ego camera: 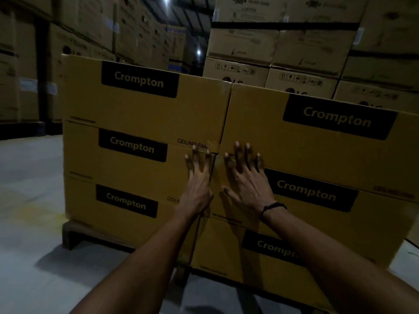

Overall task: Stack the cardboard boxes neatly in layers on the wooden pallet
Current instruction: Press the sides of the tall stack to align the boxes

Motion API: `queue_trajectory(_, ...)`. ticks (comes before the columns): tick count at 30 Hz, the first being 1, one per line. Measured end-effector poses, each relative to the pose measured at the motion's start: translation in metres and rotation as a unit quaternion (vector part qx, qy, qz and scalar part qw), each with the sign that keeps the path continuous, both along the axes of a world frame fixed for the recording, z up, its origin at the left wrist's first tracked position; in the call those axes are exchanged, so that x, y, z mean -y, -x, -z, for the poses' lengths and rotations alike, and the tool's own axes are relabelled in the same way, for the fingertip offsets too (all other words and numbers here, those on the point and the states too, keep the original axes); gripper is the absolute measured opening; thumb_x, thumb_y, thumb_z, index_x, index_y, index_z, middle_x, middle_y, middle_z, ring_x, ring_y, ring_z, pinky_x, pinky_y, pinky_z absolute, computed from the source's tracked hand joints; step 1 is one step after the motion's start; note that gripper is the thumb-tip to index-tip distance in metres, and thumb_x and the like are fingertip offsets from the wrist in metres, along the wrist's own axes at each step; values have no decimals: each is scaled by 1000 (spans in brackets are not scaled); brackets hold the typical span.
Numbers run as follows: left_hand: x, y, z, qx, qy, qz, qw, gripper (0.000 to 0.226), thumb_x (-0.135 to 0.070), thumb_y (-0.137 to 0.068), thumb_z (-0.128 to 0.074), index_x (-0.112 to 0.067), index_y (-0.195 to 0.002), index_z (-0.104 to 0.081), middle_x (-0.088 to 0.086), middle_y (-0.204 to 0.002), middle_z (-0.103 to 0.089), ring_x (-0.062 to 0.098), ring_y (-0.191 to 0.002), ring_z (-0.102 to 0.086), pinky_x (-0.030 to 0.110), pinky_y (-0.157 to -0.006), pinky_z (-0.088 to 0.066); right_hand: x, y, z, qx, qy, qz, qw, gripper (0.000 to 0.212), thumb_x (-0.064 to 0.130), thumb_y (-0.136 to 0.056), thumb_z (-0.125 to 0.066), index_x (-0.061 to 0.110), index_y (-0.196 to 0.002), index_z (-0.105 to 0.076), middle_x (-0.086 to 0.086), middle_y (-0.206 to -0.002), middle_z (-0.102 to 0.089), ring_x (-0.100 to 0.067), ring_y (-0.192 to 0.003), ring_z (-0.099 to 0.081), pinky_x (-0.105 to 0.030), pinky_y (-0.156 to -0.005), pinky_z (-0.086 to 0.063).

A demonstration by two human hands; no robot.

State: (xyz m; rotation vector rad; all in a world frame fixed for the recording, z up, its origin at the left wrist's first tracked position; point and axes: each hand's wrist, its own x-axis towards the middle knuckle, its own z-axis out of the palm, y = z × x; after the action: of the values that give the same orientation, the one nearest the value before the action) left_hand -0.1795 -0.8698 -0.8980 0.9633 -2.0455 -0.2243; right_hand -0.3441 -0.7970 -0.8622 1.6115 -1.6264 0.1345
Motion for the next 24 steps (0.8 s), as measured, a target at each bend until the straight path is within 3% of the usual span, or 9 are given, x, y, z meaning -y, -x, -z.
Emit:
queue_trajectory(2, 1, 2, 0, 12, 0, -3, 1000, 109, 8, -91, -52, -30, -157, 26, 1, -152, 54, 41, -142, 42, 53, -100, -53, 0, 0, 0, 1, -1, 0, 1000, 100, 71, -96, -43, 21, -163, 12, -15, -167, 25, -39, -153, 24, -61, -125, 1)
queue_trajectory(4, 1, 3, 1, 24, 5, -8, 1000, 109, 4, -92, -52, -27, -156, 30, 5, -151, 55, 42, -139, 45, 64, -114, -35, 1, 0, 1, 4, 2, 2, 1000, 101, 70, -95, -46, 20, -163, 11, -15, -167, 25, -39, -153, 24, -61, -125, 0)
queue_trajectory(7, -1, 6, 0, 37, -3, -17, 999, 109, 2, -93, -52, -24, -153, 35, 9, -150, 56, 45, -139, 44, 68, -120, -17, 5, -4, 6, 10, 0, 22, 1000, 103, 68, -95, -48, 20, -162, 13, -15, -166, 28, -39, -152, 27, -60, -125, 1)
queue_trajectory(14, 2, -10, 6, 72, 13, 7, 997, 108, -2, -97, -57, -28, -156, 29, 7, -151, 54, 45, -142, 41, 64, -117, -29, 4, -5, 19, 10, 1, 12, 1000, 100, 68, -94, -48, 25, -163, 11, -16, -167, 26, -41, -152, 25, -63, -124, -1)
queue_trajectory(18, 9, -37, 25, 142, 48, -23, 988, 109, -25, -99, -66, -37, -157, 25, 4, -155, 50, 41, -147, 36, 65, -122, -18, -3, 5, 45, -30, -24, 8, 999, 101, 70, -92, -52, 32, -162, 11, -15, -168, 24, -42, -153, 23, -68, -121, 2)
queue_trajectory(24, 15, -54, 51, 190, 60, -54, 978, 123, -45, -85, -78, -44, -157, 23, 1, -160, 43, 44, -149, 31, 73, -119, -10, -1, 0, 80, -19, -30, 15, 999, 113, 79, -85, -55, 28, -163, 9, -18, -167, 23, -45, -152, 22, -73, -118, -1)
